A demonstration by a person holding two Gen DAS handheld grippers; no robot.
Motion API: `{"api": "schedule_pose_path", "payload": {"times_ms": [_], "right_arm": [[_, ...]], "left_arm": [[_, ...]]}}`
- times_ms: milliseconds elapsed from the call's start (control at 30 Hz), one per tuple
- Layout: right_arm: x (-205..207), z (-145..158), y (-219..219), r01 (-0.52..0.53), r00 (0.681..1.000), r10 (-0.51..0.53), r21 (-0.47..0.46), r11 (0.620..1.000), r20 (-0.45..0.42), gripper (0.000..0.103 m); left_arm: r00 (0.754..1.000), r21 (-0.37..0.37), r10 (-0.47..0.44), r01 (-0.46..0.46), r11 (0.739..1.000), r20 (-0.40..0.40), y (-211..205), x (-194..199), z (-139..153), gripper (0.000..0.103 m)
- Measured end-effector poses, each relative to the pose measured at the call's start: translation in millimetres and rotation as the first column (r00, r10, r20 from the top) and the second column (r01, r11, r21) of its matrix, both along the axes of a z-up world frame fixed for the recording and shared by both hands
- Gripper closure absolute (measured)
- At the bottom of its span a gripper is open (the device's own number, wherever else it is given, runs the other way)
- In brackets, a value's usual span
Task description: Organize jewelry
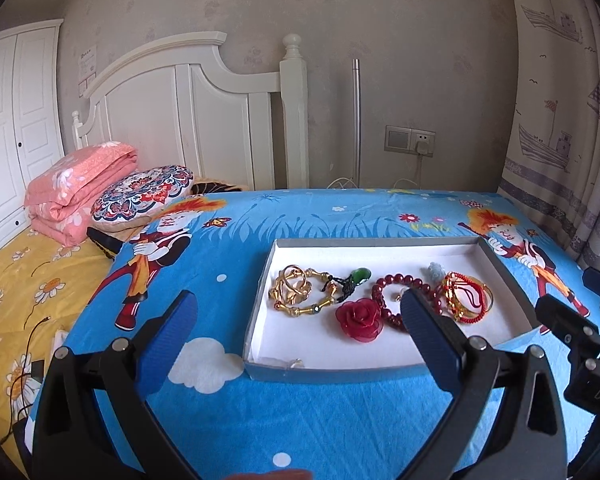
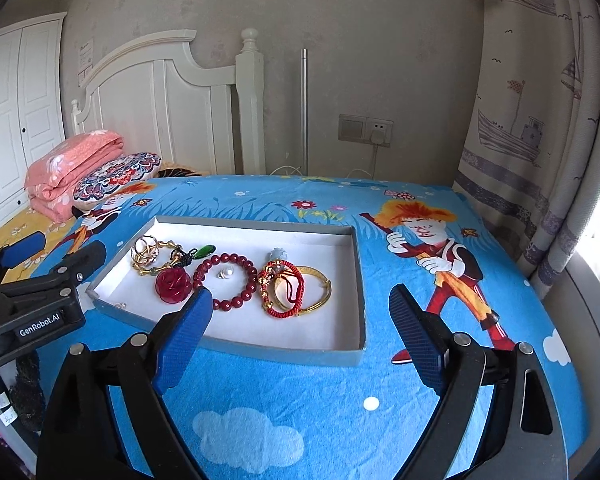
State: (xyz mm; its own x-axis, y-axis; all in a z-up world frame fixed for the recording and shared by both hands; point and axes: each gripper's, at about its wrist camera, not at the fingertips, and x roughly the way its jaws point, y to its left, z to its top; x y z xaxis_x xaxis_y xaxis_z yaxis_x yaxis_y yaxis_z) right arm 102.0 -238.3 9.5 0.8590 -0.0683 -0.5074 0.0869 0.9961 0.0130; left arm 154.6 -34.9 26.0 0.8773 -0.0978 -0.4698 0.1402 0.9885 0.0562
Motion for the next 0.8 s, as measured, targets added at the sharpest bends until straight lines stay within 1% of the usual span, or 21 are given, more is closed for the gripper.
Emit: {"api": "schedule_pose_path", "payload": {"times_ms": [100, 267, 367, 467, 567, 800], "right_arm": [[-9, 0, 1, -0.012, 1.0, 0.012, 0.01, 1.0, 0.003, 0.019], [-16, -3, 4, -0.029, 0.999, 0.03, 0.031, 0.999, -0.029, 0.019], [-17, -7, 11, -0.04, 0.998, 0.04, 0.012, 0.999, -0.05, 0.019], [-17, -15, 18, -0.049, 0.996, 0.05, 0.005, 0.999, -0.072, 0.019], [-19, -20, 24, -0.055, 0.996, 0.055, -0.003, 0.998, -0.075, 0.019], [-17, -23, 25, -0.049, 0.995, 0.048, -0.005, 0.999, -0.092, 0.019]], "left_arm": [[1.0, 0.031, -0.002, 0.002, 1.0, 0.009, 1, -12, -5, 0.005], [1.0, 0.024, 0.004, -0.003, 1.0, -0.014, 6, -27, -10, 0.005], [1.0, 0.019, 0.0, 0.0, 1.0, -0.021, 9, -33, -11, 0.005], [0.999, 0.018, -0.004, 0.004, 1.0, -0.035, 11, -35, -14, 0.005], [0.999, 0.024, -0.002, 0.003, 1.0, -0.052, 11, -34, -18, 0.005], [0.998, 0.031, -0.011, 0.013, 0.999, -0.068, 11, -36, -23, 0.005]]}}
